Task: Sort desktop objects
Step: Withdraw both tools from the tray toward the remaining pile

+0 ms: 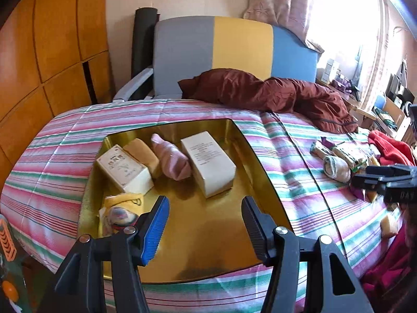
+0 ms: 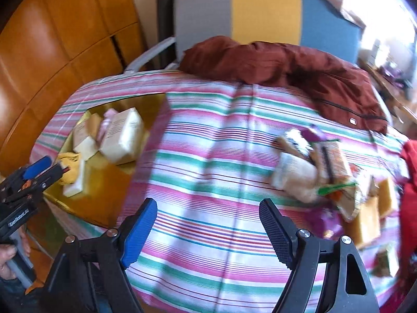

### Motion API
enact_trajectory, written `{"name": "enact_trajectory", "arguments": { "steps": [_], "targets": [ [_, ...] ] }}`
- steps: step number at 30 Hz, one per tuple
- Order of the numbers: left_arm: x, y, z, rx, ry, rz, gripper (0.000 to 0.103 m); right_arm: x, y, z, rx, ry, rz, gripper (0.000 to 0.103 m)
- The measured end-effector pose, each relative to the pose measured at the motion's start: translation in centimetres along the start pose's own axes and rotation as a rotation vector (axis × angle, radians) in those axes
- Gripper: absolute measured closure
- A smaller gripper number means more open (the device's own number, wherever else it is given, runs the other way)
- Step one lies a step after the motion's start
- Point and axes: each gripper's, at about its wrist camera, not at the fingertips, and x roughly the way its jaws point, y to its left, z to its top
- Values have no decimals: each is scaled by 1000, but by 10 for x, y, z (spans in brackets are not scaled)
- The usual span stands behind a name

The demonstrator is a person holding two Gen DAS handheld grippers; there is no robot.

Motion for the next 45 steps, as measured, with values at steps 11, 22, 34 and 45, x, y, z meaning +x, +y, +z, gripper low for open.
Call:
{"name": "enact_trajectory", "arguments": {
  "steps": [11, 22, 34, 45],
  "targets": [
    [11, -22, -9, 42, 41, -46, 45, -28, -73, -4, 171, -45, -85, 15],
    [18, -26, -15, 41, 71, -73, 45, -70, -146, -15, 390, -159, -140, 12],
    [22, -37, -17, 69, 88, -96, 45, -55, -194, -29, 546, -73, -68, 36],
    [25, -40, -17, 76, 97, -103, 45, 6, -228, -1, 687, 16, -10, 36]
  ]
}}
